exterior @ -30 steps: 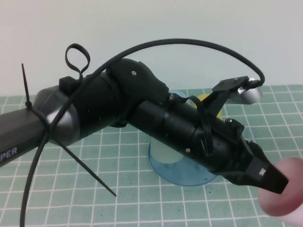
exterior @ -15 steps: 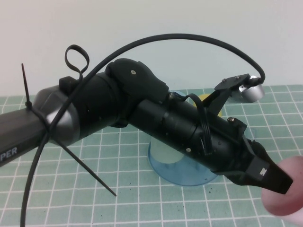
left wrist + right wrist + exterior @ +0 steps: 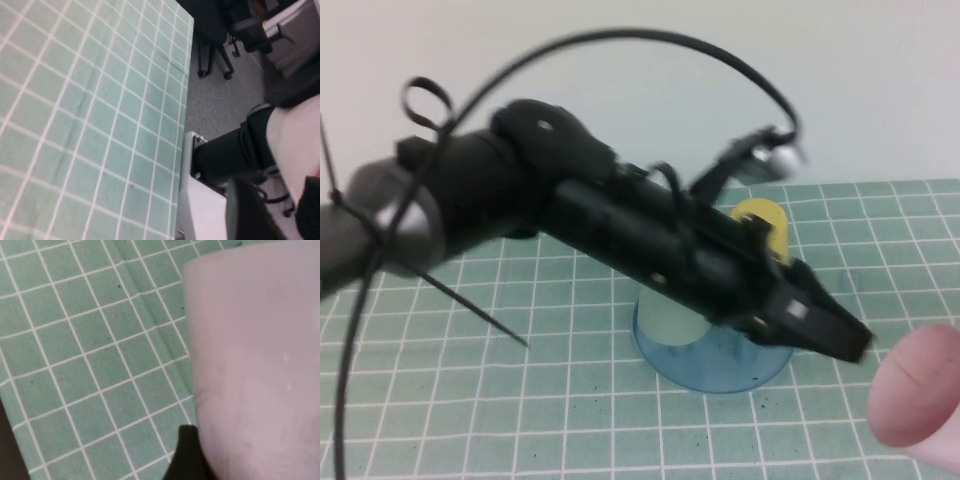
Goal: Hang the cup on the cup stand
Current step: Adjust the cup with two arms
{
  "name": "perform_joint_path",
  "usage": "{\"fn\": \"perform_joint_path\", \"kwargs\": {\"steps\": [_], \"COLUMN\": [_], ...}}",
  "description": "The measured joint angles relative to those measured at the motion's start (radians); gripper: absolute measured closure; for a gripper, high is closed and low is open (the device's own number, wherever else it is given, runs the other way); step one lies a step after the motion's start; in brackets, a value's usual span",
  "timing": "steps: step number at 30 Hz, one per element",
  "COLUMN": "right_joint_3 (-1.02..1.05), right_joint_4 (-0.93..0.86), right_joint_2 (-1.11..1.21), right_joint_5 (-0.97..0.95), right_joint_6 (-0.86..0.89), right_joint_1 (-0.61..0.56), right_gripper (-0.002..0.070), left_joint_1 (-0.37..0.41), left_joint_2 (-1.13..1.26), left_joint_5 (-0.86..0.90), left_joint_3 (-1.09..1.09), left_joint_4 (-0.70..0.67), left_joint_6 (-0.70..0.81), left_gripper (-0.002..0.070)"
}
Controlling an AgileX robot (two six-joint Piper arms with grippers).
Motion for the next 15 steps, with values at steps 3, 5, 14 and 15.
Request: {"fn": "perform_joint_path", "kwargs": {"steps": [3, 5, 14, 15], "right_joint_3": [0.0, 0.0, 0.0, 0.0], "right_joint_4": [-0.002, -0.002, -0.02, -0.024], "right_joint_2": [0.002, 0.002, 0.025, 0.033], "right_joint_5": [0.0, -0.004, -0.023, -0.023], "right_joint_6": [-0.001, -0.001, -0.002, -0.002], "right_joint_1": [0.0, 0.0, 0.0, 0.0], "right_gripper": [0.0108, 0.0108, 0.0108, 0.0108], "left_joint_1": [0.04, 0.052, -0.009, -0.018], "left_joint_2": [-0.004, -0.008, -0.058, -0.063], "left_joint_5": [0.067, 0.099, 0.098, 0.098], "left_joint_3": [-0.001, -0.001, -0.033, -0.041], "left_joint_4": [-0.009, -0.023, -0.044, -0.034], "left_joint_6": [0.001, 0.01, 0.049, 0.054], "left_gripper": [0.0412, 0.0412, 0.0411, 0.0411]}}
